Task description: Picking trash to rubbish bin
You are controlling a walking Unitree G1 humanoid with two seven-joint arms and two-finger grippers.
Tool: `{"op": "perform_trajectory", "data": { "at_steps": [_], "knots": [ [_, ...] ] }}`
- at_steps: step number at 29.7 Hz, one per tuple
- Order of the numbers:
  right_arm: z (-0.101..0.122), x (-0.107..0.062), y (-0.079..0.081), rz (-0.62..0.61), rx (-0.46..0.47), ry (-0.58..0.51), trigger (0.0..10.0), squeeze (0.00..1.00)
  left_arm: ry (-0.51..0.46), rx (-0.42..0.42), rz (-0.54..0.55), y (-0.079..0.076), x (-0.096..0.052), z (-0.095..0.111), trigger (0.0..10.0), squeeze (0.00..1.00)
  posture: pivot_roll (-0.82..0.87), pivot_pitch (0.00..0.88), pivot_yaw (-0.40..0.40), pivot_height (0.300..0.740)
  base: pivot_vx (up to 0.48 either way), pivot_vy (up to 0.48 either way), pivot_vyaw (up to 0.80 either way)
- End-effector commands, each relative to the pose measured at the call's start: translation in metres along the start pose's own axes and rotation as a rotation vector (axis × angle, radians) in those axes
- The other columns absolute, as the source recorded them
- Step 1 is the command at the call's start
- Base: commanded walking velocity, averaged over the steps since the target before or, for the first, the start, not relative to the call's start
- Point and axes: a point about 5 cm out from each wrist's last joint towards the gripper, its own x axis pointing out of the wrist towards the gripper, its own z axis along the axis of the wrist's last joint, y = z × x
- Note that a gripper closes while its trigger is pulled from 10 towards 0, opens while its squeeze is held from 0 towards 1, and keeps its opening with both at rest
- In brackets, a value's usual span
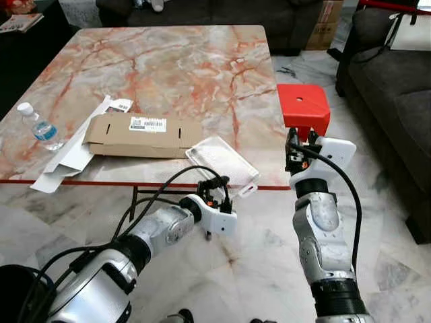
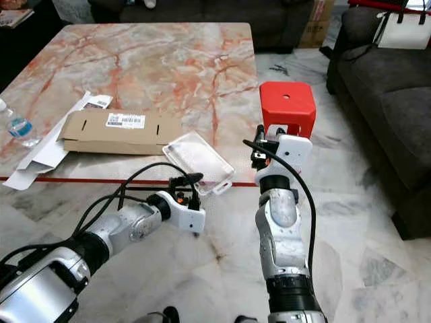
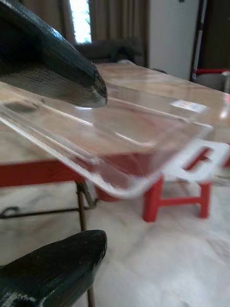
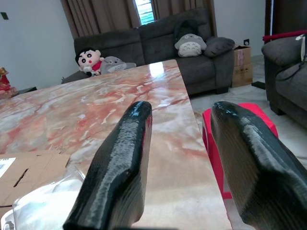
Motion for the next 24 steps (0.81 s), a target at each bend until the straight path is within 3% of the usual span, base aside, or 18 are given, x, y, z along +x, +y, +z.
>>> {"op": "perform_trajectory", "data": {
  "at_steps": [1, 13, 17, 24],
  "knots": [
    [0.001, 0.0, 0.002, 0.005, 0.011, -0.003, 10.0, 0.0, 0.022, 0.039, -0.005, -0.001, 0.001, -0.003, 10.0, 0.0, 0.05, 0.138, 0.025, 0.74, 0.0, 0.0, 0.0],
    [0.0, 0.0, 0.002, 0.004, 0.013, -0.002, 10.0, 0.0, 0.053, 0.001, 0.045, 0.001, 0.009, 0.001, 10.0, 0.0, 0.05, 0.141, 0.025, 0.74, 0.0, 0.0, 0.0],
    [-0.001, -0.001, 0.002, 0.003, 0.014, 0.001, 10.0, 0.0, 0.066, -0.058, 0.101, 0.003, 0.013, 0.008, 10.0, 0.0, 0.05, 0.141, 0.025, 0.74, 0.0, 0.0, 0.0],
    [-0.001, -0.001, 0.003, 0.003, 0.014, 0.004, 10.0, 0.0, 0.107, -0.058, 0.174, 0.012, 0.016, 0.007, 10.0, 0.0, 0.05, 0.141, 0.025, 0.74, 0.0, 0.0, 0.0]
  ]
}}
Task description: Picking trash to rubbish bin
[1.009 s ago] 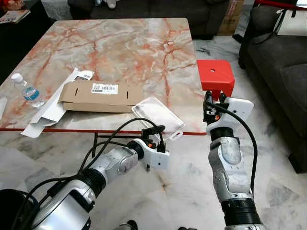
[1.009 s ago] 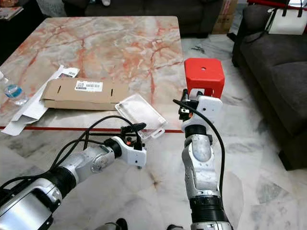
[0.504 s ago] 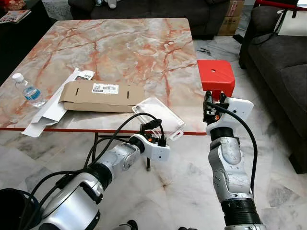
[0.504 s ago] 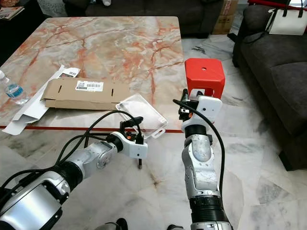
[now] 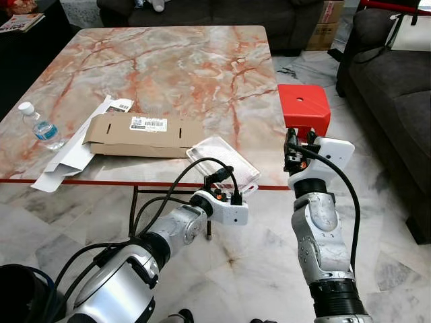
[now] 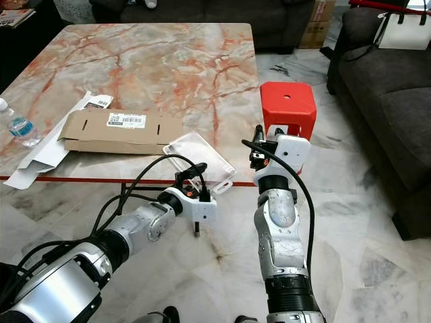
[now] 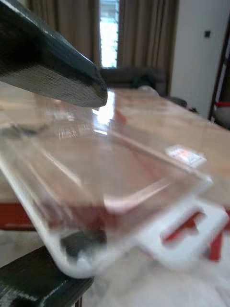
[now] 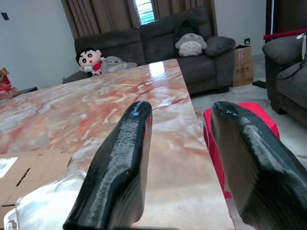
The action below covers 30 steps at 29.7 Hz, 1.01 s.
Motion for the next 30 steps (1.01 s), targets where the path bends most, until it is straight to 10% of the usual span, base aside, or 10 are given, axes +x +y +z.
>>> {"op": "perform_trajectory", "data": {
  "at_steps": [1, 2, 4, 6, 7, 9, 30],
  "knots": [
    [-0.0006, -0.0009, 0.001, 0.001, 0.008, 0.002, 10.0, 0.0, 0.035, 0.002, 0.036, 0.0062, 0.0012, -0.0056, 10.0, 0.0, 0.05, 0.141, 0.025, 0.74, 0.0, 0.0, 0.0],
    [-0.0006, -0.0009, 0.001, 0.001, 0.009, 0.002, 10.0, 0.0, 0.044, 0.005, 0.045, 0.0075, 0.0014, -0.0069, 9.9, 0.0, 0.04, 0.142, 0.025, 0.74, 0.0, 0.0, 0.0],
    [-0.0008, -0.0011, 0.0009, 0.0, 0.009, 0.002, 10.0, 0.0, 0.057, 0.018, 0.041, 0.0084, 0.0017, -0.0093, 5.1, 0.0, 0.05, 0.141, 0.025, 0.74, 0.0, 0.0, 0.0],
    [-0.0009, -0.0011, 0.0011, 0.001, 0.009, 0.003, 10.0, 0.0, 0.053, 0.016, 0.038, 0.0079, 0.0017, -0.009, 5.0, 0.0, 0.05, 0.141, 0.026, 0.74, 0.0, 0.0, 0.0],
    [-0.0009, -0.0012, 0.0011, 0.001, 0.009, 0.003, 10.0, 0.0, 0.051, 0.016, 0.032, 0.0071, 0.0014, -0.0091, 1.6, 0.0, 0.05, 0.142, 0.026, 0.74, 0.0, 0.0, 0.0],
    [-0.0011, -0.0013, 0.0012, 0.001, 0.01, 0.003, 10.0, 0.0, 0.052, 0.017, 0.027, 0.0062, 0.0012, -0.0093, 0.8, 0.0, 0.05, 0.141, 0.027, 0.74, 0.0, 0.0, 0.0],
    [-0.0033, -0.0019, 0.0015, 0.002, 0.011, 0.01, 10.0, 0.0, 0.085, -0.017, 0.015, 0.0028, -0.0012, -0.0145, 0.0, 0.0, 0.05, 0.139, 0.025, 0.74, 0.0, 0.0, 0.0]
  ]
}}
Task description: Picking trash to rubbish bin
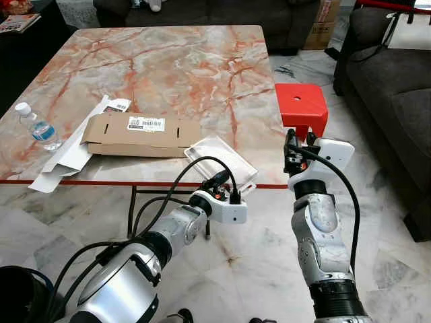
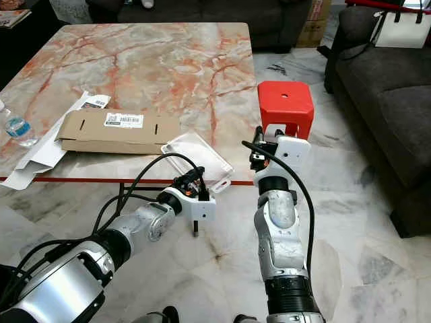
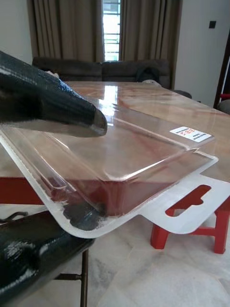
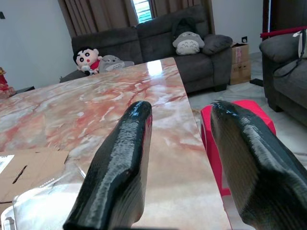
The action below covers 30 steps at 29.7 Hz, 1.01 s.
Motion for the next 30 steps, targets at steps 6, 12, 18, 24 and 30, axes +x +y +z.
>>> {"op": "perform_trajectory", "data": {
  "at_steps": [6, 12, 18, 24, 30],
  "knots": [
    [-0.002, -0.001, 0.002, 0.004, 0.01, 0.006, 10.0, 0.0, 0.058, -0.014, 0.041, 0.012, 0.001, -0.013, 0.0, 0.0, 0.05, 0.14, 0.025, 0.74, 0.0, 0.0, 0.0],
    [-0.002, -0.001, 0.001, 0.003, 0.009, 0.005, 10.0, 0.0, 0.072, -0.023, 0.079, 0.02, 0.001, -0.018, 0.0, 0.0, 0.05, 0.14, 0.025, 0.74, 0.0, 0.0, 0.0],
    [-0.002, -0.001, 0.001, 0.004, 0.009, 0.004, 10.0, 0.0, 0.048, -0.033, 0.208, 0.042, 0.005, -0.016, 0.0, 0.0, 0.05, 0.138, 0.025, 0.74, 0.0, 0.0, 0.0],
    [-0.002, -0.001, 0.001, 0.003, 0.008, 0.004, 10.0, 0.0, 0.002, -0.034, 0.443, 0.082, 0.006, -0.013, 4.7, 0.0, 0.05, 0.135, 0.022, 0.74, 0.0, 0.0, 0.0],
    [-0.002, 0.0, 0.001, 0.005, 0.009, 0.004, 10.0, 0.0, -0.037, -0.041, 0.551, 0.103, 0.004, -0.007, 10.0, 0.0, 0.05, 0.133, 0.022, 0.74, 0.0, 0.0, 0.0]
  ]
}}
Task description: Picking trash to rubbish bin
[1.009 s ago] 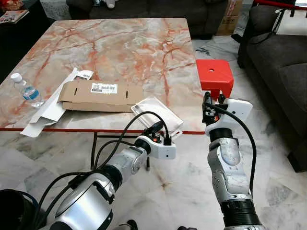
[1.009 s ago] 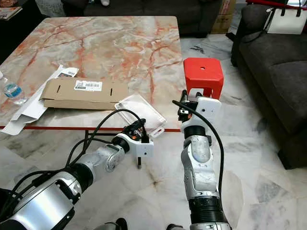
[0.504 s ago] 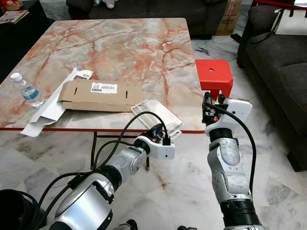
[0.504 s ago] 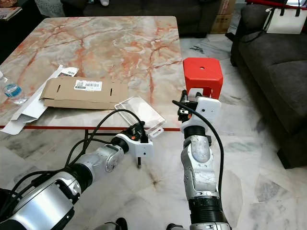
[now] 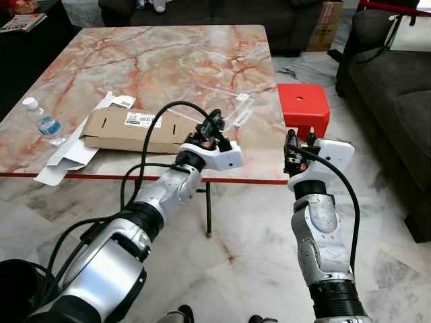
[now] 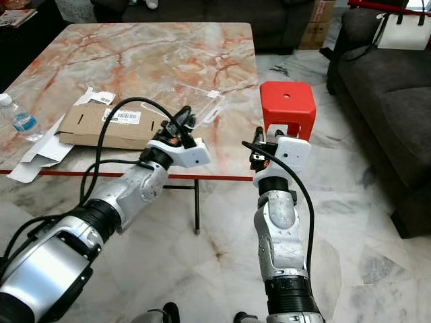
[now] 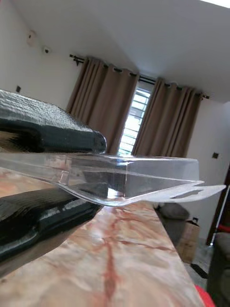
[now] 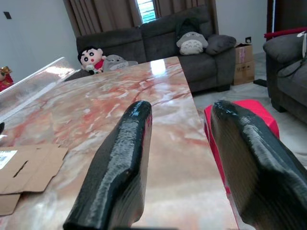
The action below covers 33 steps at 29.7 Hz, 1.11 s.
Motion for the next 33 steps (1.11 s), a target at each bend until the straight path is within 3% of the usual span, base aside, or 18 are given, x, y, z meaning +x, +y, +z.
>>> {"op": "perform_trajectory", "data": {
  "at_steps": [1, 6, 9, 11, 12, 15, 16, 19, 20, 21, 28, 33],
  "knots": [
    [-0.001, 0.0, 0.001, 0.005, 0.008, 0.002, 10.0, 0.0, -0.01, -0.004, 0.036, 0.005, 0.001, 0.001, 10.0, 0.0, 0.05, 0.133, 0.022, 0.74, 0.0, 0.0, 0.0],
    [-0.001, 0.0, 0.001, 0.005, 0.007, 0.001, 10.0, 0.0, -0.028, -0.027, 0.072, 0.007, -0.001, 0.004, 10.0, 0.0, 0.05, 0.134, 0.022, 0.74, 0.0, 0.0, 0.0],
    [0.0, 0.0, 0.001, 0.004, 0.006, -0.001, 10.0, 0.0, -0.029, -0.112, 0.135, 0.017, -0.001, 0.005, 10.0, 0.0, 0.05, 0.134, 0.022, 0.74, 0.0, 0.0, 0.0],
    [0.0, 0.0, 0.001, 0.004, 0.009, -0.005, 10.0, 0.0, -0.004, -0.198, 0.159, 0.019, -0.002, 0.005, 10.0, 0.0, 0.05, 0.132, 0.022, 0.74, 0.0, 0.0, 0.0],
    [0.001, 0.001, 0.001, 0.005, 0.011, -0.01, 10.0, 0.0, 0.013, -0.344, 0.174, 0.021, -0.004, 0.006, 10.0, 0.0, 0.05, 0.131, 0.021, 0.74, 0.0, 0.0, 0.0],
    [0.003, 0.001, 0.002, 0.008, 0.015, -0.022, 10.0, 0.0, 0.079, -0.53, 0.189, 0.019, -0.007, 0.003, 10.0, 0.0, 0.05, 0.127, 0.022, 0.74, 0.0, 0.0, 0.0],
    [0.003, 0.001, 0.002, 0.008, 0.015, -0.022, 10.0, 0.0, 0.079, -0.53, 0.189, 0.019, -0.007, 0.003, 10.0, 0.0, 0.05, 0.127, 0.022, 0.74, 0.0, 0.0, 0.0],
    [0.007, 0.003, 0.002, 0.007, 0.018, -0.044, 10.0, 0.0, 0.104, -0.711, 0.226, 0.02, -0.013, 0.002, 10.0, 0.0, 0.05, 0.119, 0.022, 0.74, 0.0, 0.0, 0.0],
    [0.007, 0.003, 0.002, 0.007, 0.018, -0.044, 10.0, 0.0, 0.104, -0.711, 0.226, 0.02, -0.013, 0.002, 10.0, 0.0, 0.05, 0.119, 0.022, 0.74, 0.0, 0.0, 0.0],
    [0.008, 0.003, 0.002, 0.008, 0.018, -0.052, 10.0, 0.0, 0.098, -0.77, 0.233, 0.021, -0.014, 0.003, 10.0, 0.0, 0.05, 0.112, 0.02, 0.74, 0.0, 0.0, 0.0],
    [0.015, 0.007, 0.006, 0.029, 0.029, -0.093, 10.0, 0.0, 0.053, -0.886, 0.219, 0.024, -0.013, 0.008, 10.0, 0.0, 0.05, 0.088, 0.018, 0.74, 0.0, 0.0, 0.0],
    [0.018, 0.008, 0.008, 0.035, 0.024, -0.102, 10.0, 0.0, 0.054, -0.916, 0.23, 0.024, -0.013, 0.009, 10.0, 0.0, 0.04, 0.073, 0.016, 0.74, 0.0, 0.0, 0.0]
  ]
}}
